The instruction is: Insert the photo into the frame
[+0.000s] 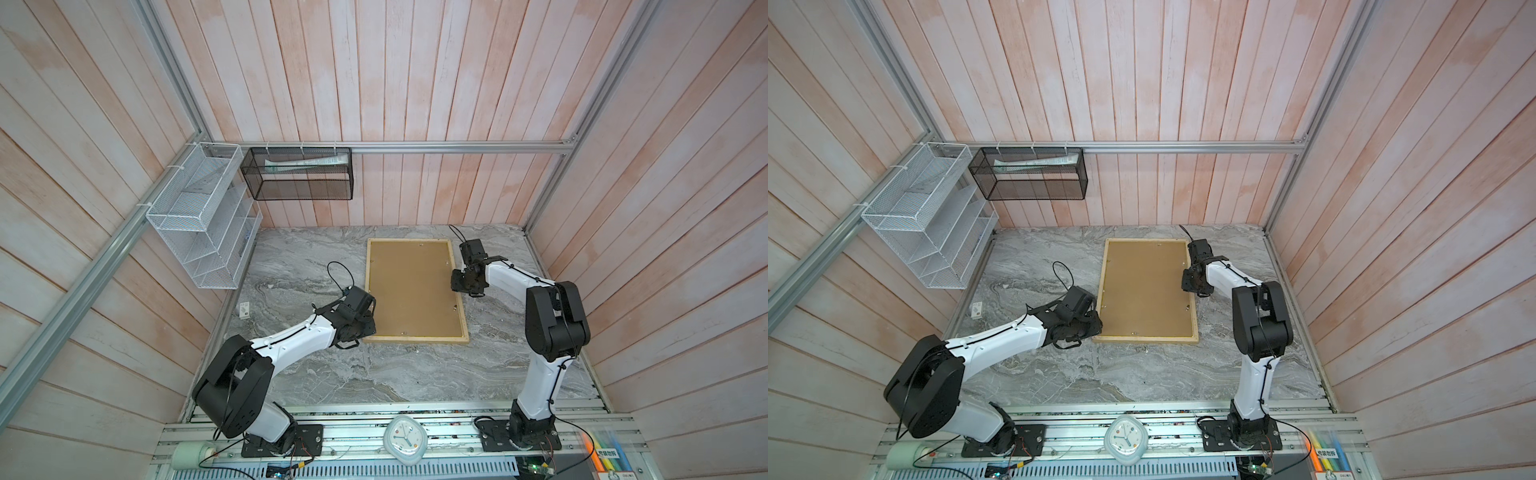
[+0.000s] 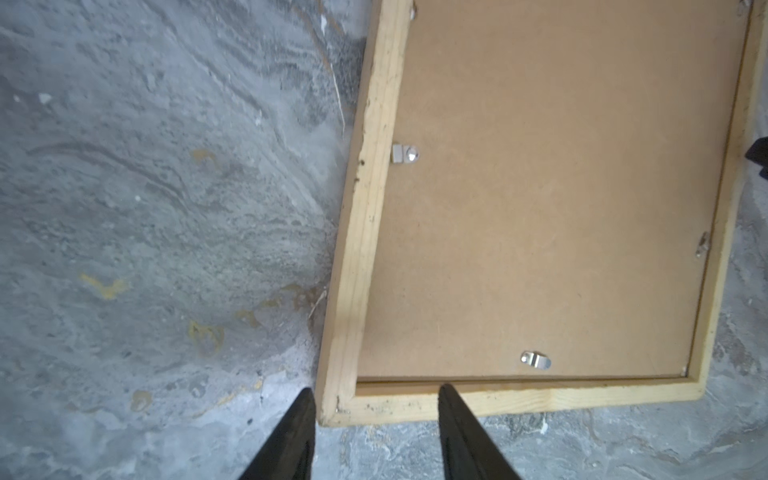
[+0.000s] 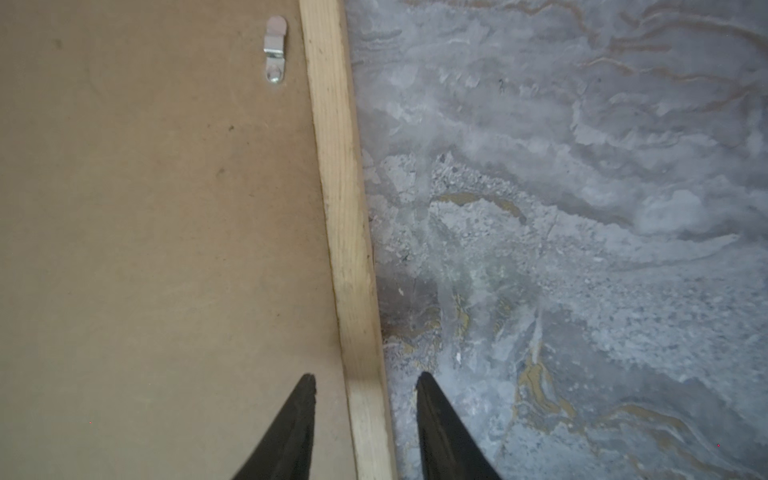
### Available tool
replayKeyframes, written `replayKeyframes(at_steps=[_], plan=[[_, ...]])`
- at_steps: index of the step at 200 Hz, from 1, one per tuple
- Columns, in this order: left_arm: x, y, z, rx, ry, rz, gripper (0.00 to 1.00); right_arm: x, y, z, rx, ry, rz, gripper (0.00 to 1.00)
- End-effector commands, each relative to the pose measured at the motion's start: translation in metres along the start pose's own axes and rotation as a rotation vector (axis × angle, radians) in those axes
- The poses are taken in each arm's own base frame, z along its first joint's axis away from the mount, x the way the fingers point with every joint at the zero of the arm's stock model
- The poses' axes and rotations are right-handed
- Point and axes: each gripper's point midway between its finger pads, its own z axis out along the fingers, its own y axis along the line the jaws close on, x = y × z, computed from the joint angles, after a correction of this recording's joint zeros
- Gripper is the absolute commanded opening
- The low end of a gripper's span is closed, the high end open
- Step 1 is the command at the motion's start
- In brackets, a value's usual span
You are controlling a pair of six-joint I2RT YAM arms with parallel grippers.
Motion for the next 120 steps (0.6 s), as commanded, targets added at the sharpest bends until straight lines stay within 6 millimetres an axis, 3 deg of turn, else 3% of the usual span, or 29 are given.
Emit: replayKeyframes(at_steps=[1,59,96,120], plan=[[0.006,0.007,0.001,-0.026,-0.005,-0.06,0.5,0.001,-0.007,0.004,0.04,0.02,0.003,0.38],[-0.005,-0.003,0.001,-0.067,-0.019,0.007,0.5,0.019,-0.002,0.014,-0.007,0.06,0.051,0.2],[-0.006,-0.01,0.004,-0.08,-0.015,0.032,0.5,0.027,0.003,0.019,-0.055,0.075,0.077,0.19],[-0.005,-0.011,0.005,-0.092,-0.017,0.039,0.5,0.033,0.006,0.023,-0.098,0.092,0.117,0.1]])
